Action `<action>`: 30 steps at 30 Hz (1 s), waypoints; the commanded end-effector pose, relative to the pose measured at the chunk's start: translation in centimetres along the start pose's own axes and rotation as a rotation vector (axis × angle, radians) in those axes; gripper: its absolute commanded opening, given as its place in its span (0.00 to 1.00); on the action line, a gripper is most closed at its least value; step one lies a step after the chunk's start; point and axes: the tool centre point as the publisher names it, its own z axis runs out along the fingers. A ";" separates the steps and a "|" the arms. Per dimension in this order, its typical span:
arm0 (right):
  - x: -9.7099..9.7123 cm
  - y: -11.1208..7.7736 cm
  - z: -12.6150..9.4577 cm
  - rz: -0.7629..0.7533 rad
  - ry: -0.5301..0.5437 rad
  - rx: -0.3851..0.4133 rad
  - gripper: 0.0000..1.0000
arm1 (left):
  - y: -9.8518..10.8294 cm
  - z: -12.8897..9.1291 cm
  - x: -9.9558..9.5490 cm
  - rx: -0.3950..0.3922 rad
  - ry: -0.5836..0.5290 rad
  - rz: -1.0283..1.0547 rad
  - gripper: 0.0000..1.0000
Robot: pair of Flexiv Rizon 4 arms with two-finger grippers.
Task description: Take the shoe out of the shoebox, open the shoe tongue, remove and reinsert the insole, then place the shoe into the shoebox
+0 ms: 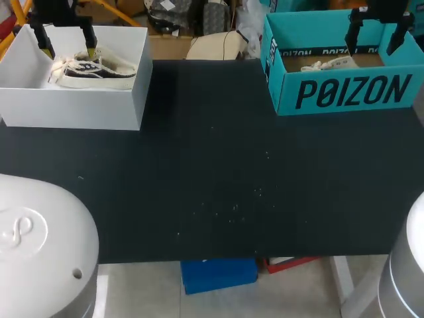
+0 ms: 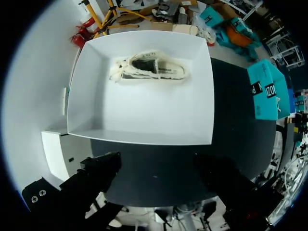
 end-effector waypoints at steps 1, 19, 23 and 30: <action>0.0 0.0 0.0 0.000 0.000 0.000 1.00 | -0.1 -0.1 -0.2 0.027 -0.011 0.090 1.00; 0.0 0.0 0.0 0.000 0.000 0.000 1.00 | 0.1 -0.3 -5.3 0.102 0.031 1.570 1.00; 0.0 0.0 0.0 0.000 0.000 0.000 1.00 | 0.1 -0.3 -5.3 0.102 0.031 1.570 1.00; 0.0 0.0 0.0 0.000 0.000 0.000 1.00 | -1.3 0.6 -5.7 0.065 0.046 1.641 1.00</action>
